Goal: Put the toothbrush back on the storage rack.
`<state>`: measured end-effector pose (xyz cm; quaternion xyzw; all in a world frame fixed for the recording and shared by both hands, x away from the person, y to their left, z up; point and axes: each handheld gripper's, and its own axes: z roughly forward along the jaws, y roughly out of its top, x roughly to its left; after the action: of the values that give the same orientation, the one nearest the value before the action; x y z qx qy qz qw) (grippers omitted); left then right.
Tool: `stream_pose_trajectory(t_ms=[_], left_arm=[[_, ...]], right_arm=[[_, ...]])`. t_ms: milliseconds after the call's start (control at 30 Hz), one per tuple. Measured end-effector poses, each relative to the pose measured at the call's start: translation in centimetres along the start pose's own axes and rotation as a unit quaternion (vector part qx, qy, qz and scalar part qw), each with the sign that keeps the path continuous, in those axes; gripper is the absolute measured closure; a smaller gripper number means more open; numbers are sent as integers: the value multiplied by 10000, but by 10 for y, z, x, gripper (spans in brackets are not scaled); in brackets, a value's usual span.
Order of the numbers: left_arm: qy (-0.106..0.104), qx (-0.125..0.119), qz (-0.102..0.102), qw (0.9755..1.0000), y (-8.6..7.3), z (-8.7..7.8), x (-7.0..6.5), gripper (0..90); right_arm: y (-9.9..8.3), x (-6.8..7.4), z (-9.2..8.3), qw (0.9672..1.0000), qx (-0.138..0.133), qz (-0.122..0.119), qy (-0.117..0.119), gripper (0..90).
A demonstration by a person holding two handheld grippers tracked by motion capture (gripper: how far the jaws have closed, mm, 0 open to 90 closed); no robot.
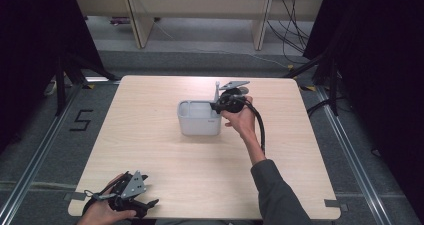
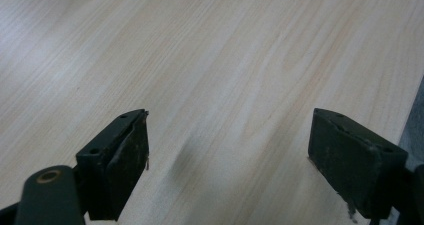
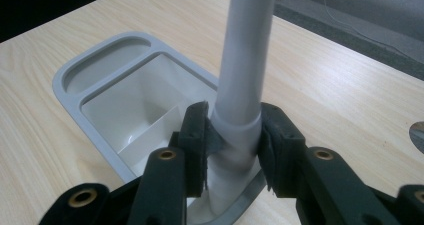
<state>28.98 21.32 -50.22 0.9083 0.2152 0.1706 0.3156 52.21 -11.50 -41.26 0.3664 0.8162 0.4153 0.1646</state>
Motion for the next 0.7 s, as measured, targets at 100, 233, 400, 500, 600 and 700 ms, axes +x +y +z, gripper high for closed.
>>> stream_pose_trajectory(t_ms=[100,233,400,500,600,700], left_arm=[[-11,-30,-47,10000,0,1,-1,163],[-10,-34,-47,10000,0,1,-1,162],[-15,-19,-33,10000,0,1,-1,163],[-14,-22,-28,10000,0,1,-1,163],[-9,-23,-46,10000,0,1,-1,163],[-12,-24,-34,10000,0,1,-1,163]], right_arm=[[3,-1,-3,9999,-153,-51,56,678],[4,-1,-6,9999,-139,-6,84,664],[4,-1,-9,9998,-181,106,-24,610],[3,-2,-12,9998,-162,152,-18,567],[3,-2,-13,9997,-197,119,-9,554],[4,-1,-14,9997,-176,173,-13,526]])
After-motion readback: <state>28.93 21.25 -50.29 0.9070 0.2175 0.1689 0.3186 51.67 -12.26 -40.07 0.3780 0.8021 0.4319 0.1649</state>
